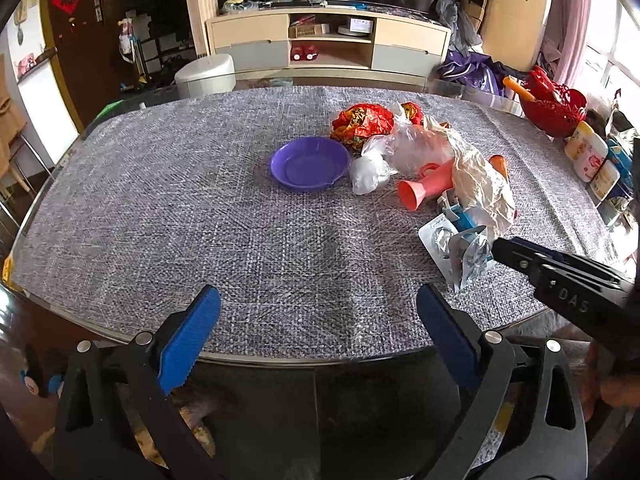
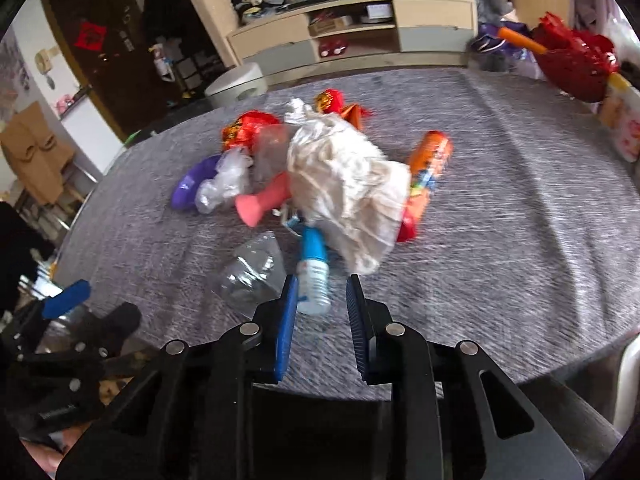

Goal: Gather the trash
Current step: 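Grasp the clear blister pack with the left tool while the right tool grasps the small blue-capped bottle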

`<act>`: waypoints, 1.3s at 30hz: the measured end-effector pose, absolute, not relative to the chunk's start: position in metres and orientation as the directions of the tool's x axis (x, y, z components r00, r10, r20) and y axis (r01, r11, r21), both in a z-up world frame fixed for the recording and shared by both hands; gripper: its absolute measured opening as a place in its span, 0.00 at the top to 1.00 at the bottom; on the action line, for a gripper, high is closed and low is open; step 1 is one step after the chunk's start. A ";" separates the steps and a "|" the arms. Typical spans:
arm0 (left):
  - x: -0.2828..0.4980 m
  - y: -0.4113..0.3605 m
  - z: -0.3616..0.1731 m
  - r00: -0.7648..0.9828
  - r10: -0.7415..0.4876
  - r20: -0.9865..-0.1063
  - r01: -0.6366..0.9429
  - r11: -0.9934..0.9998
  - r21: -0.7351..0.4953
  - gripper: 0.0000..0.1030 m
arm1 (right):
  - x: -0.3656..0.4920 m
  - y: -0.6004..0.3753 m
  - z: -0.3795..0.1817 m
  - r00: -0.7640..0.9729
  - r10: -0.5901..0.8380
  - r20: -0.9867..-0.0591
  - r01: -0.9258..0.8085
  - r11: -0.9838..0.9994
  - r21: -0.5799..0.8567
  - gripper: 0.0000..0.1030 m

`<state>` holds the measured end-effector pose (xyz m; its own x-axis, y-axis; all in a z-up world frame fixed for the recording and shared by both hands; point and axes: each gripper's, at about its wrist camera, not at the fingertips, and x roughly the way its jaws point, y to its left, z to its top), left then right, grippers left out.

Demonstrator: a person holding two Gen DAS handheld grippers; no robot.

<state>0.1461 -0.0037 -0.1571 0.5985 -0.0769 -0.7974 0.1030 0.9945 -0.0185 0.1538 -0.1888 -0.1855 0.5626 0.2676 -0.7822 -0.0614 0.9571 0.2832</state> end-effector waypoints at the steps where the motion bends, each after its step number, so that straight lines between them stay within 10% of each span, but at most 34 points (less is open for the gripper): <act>1: 0.147 -0.004 -0.158 0.597 -0.081 -0.798 0.106 0.994 -0.022 0.11 | 0.156 -0.188 -0.188 0.557 0.262 -0.788 -0.058 0.959 0.278 0.74; 24: 0.171 -0.063 -0.170 0.552 -0.264 -0.791 0.271 0.954 -0.129 0.14 | 0.146 -0.232 -0.192 0.580 0.232 -0.781 -0.043 0.966 0.255 0.80; 39: 0.186 -0.080 -0.188 0.495 -0.335 -0.802 0.293 0.933 -0.209 0.70 | 0.135 -0.225 -0.186 0.583 0.275 -0.764 -0.082 0.956 0.281 0.80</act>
<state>0.1864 -0.0800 -0.1878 0.4953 -0.3346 -0.8017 0.2926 0.9332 -0.2087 0.1354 -0.2253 -0.1857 0.5834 0.2747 -0.7643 -0.0816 0.9561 0.2814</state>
